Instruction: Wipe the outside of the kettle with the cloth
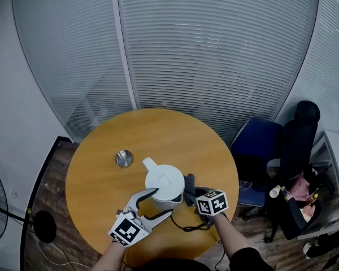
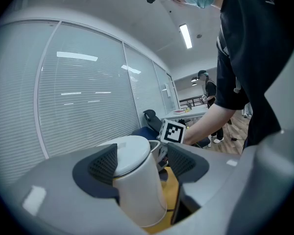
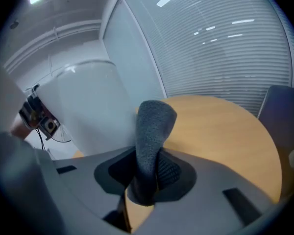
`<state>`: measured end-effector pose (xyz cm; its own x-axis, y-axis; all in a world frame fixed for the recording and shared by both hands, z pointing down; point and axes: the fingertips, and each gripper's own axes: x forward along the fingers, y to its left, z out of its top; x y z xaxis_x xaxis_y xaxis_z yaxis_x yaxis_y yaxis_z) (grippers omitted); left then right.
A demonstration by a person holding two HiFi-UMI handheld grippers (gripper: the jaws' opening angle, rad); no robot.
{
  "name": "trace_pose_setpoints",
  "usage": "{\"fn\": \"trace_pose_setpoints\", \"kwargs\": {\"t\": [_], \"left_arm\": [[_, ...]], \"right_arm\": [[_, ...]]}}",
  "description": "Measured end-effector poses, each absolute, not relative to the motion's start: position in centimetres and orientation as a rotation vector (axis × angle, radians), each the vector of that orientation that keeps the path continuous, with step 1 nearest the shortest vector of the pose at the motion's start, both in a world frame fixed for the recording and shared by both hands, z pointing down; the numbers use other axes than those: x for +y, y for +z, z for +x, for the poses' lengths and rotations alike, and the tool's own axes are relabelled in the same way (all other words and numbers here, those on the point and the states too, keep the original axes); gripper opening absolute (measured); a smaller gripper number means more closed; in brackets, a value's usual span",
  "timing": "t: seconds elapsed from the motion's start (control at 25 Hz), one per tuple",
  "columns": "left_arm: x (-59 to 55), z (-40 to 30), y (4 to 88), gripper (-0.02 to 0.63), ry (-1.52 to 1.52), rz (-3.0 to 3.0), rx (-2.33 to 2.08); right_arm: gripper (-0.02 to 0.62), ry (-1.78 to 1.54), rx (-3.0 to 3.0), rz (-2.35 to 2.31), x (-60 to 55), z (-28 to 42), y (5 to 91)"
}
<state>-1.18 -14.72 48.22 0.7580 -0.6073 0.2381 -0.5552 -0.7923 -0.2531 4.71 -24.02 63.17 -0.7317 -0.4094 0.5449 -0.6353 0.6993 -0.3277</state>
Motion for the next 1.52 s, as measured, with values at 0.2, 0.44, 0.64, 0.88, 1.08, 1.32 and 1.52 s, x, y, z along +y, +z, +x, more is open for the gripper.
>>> {"fn": "trace_pose_setpoints", "kwargs": {"t": [0.2,0.44,0.64,0.88,1.08,1.32,1.52], "left_arm": [[-14.7,-1.1,48.2,0.307,-0.456,-2.789,0.935],[-15.0,-1.1,47.8,0.307,-0.396,-2.813,0.975],[-14.8,-1.1,47.9,0.307,-0.397,-2.801,0.949],[-14.9,-1.1,47.7,0.306,-0.371,-2.812,0.976],[-14.8,-1.1,47.6,0.307,-0.365,-2.817,0.988],[-14.5,-1.0,47.5,0.307,-0.343,-2.839,1.015],[-14.7,-1.1,47.6,0.307,-0.336,-2.830,1.013]], "right_arm": [[0.101,0.739,-2.362,0.758,-23.1,4.7,67.7],[0.101,0.717,-2.301,0.724,-23.1,4.7,69.3],[0.101,0.618,-2.381,0.779,-24.3,5.4,66.1],[0.101,0.270,-2.602,0.731,-27.1,5.0,56.2],[0.101,-0.014,-2.673,0.619,-28.0,3.2,50.2],[0.101,-0.146,-2.631,0.470,-28.7,0.7,50.6],[0.100,-0.301,-2.546,0.349,-28.3,0.6,53.3]]}}
